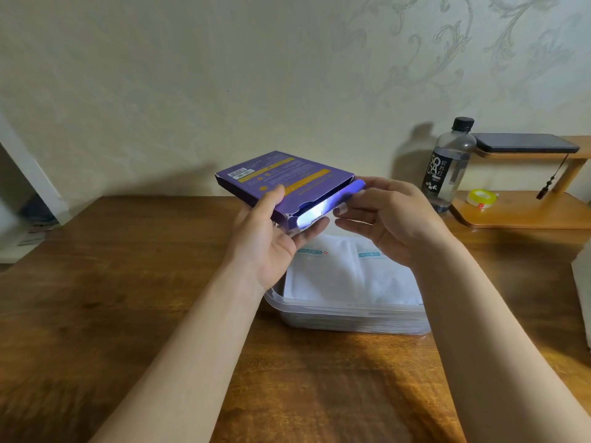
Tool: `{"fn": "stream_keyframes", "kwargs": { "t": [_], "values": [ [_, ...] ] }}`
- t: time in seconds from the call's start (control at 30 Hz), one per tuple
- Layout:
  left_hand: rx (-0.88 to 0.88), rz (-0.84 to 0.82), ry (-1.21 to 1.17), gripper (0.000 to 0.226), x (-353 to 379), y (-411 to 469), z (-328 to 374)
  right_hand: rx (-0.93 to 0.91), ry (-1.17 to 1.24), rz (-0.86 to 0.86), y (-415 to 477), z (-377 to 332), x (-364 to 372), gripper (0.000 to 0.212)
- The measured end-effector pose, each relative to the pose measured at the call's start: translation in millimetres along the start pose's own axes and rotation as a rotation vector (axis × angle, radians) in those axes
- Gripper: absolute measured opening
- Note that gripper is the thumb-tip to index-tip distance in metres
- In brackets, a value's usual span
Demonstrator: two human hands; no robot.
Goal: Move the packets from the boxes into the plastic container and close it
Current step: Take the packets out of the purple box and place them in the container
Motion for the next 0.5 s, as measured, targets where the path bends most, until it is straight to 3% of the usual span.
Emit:
{"fn": "stream_keyframes", "kwargs": {
  "t": [0.1,0.33,0.5],
  "values": [
    [-0.004,-0.03,0.009,0.039,0.0,-0.1,-0.8,0.032,-0.045,0.024,1.0,1.3,-1.6,0.018],
    [-0.147,-0.089,-0.089,0.047,-1.3,0.6,2.0,-0.043,-0.075,-0.046,0.7,-1.4,-11.0,0.041],
    [-0.194,-0.109,-0.071,0.052,-2.9,2.1,3.5,-0.255,-0.44,0.055,1.8,2.1,-9.3,0.052]
  ]
}}
Point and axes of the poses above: each hand's wrist, its own y-axis towards the middle knuckle, its own x-axis out of the palm, z = x × y, the point moved 1 cm from there along y, towards the middle knuckle, and after that the axes turned 2 degrees about z, right-handed, at the moved point
